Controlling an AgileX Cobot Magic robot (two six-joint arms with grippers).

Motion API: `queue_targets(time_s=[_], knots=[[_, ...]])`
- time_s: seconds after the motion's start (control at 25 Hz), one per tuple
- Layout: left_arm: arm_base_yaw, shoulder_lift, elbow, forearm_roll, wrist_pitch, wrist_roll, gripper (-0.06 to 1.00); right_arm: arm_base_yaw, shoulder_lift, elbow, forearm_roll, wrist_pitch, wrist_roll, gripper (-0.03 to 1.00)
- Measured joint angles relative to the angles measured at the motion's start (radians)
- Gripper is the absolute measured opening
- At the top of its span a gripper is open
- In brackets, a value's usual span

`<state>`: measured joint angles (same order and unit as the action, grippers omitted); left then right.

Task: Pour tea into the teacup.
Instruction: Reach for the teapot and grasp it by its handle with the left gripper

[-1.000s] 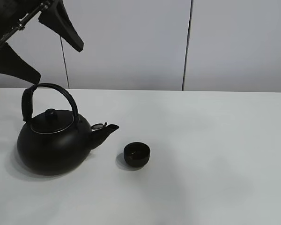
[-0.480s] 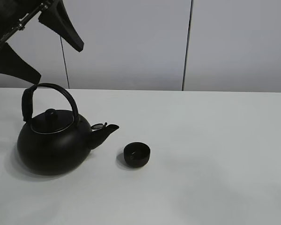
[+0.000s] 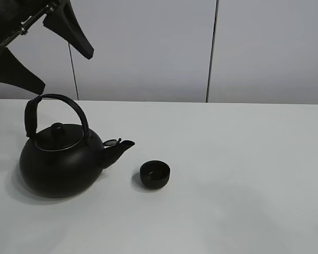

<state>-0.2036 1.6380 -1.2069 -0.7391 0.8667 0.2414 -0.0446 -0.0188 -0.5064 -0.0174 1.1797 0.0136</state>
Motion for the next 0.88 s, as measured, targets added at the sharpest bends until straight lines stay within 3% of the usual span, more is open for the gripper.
queue_targets(time_s=[0.12, 0.88], knots=[[0.000, 0.000, 0.000, 0.000, -0.001, 0.000, 0.69, 0.001, 0.000, 0.031, 0.017, -0.075, -0.001, 0.60], [0.000, 0.000, 0.000, 0.000, -0.004, 0.000, 0.69, 0.003, 0.000, 0.036, 0.029, -0.084, 0.000, 0.60]])
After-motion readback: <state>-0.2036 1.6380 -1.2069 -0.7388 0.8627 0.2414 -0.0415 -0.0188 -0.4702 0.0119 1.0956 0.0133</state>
